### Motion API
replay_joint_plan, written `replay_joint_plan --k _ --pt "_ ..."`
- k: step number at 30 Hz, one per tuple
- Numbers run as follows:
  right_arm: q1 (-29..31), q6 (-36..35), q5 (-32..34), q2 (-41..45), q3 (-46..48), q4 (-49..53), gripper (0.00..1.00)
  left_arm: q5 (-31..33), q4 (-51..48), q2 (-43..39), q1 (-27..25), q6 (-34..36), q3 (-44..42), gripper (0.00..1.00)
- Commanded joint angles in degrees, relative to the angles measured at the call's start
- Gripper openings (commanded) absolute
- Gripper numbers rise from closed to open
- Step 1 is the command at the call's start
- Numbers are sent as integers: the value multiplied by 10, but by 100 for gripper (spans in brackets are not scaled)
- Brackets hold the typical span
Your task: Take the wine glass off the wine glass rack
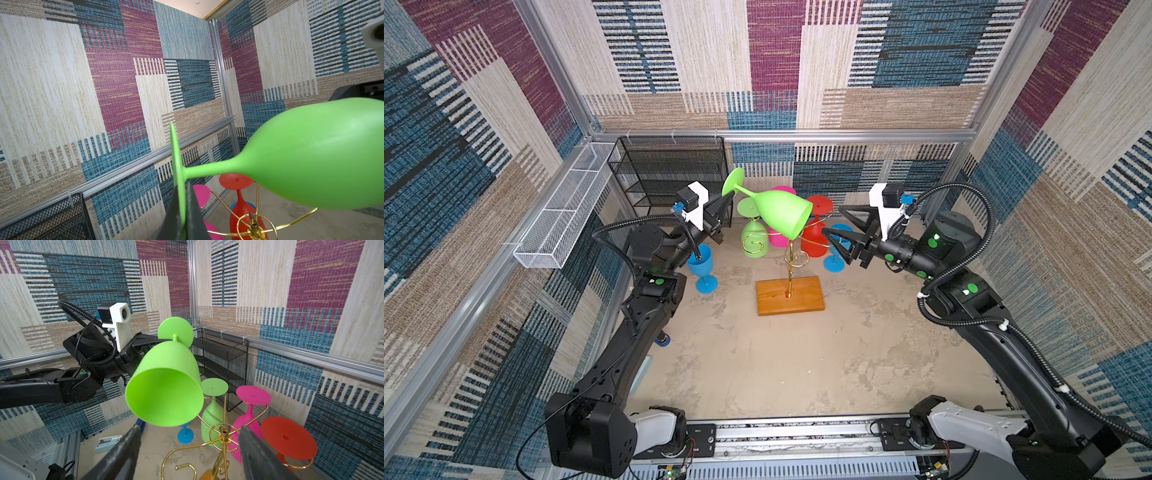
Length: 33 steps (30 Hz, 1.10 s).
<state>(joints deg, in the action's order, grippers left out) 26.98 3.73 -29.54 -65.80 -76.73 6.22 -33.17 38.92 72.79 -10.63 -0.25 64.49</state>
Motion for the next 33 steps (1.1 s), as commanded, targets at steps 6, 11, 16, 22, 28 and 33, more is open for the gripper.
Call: replay_joint_plan --k 6,11,16,22,28,33 --pt "2 43 -26 -63 -31 -68 72 -17 43 4 0 -33 -2 0" --pt "12 52 -28 -106 -55 -89 66 -21 44 7 0 -38 -1 0" --pt "31 52 -20 -143 -83 -98 43 -25 48 10 0 -52 1 0" --pt "51 48 -20 -168 -104 -96 5 -27 58 17 0 -60 -1 0" --pt "53 57 1 -168 -110 -92 0 -24 60 17 0 -59 -3 12" --pt "49 45 99 -151 -133 -60 0 -10 61 9 0 -56 -10 61"
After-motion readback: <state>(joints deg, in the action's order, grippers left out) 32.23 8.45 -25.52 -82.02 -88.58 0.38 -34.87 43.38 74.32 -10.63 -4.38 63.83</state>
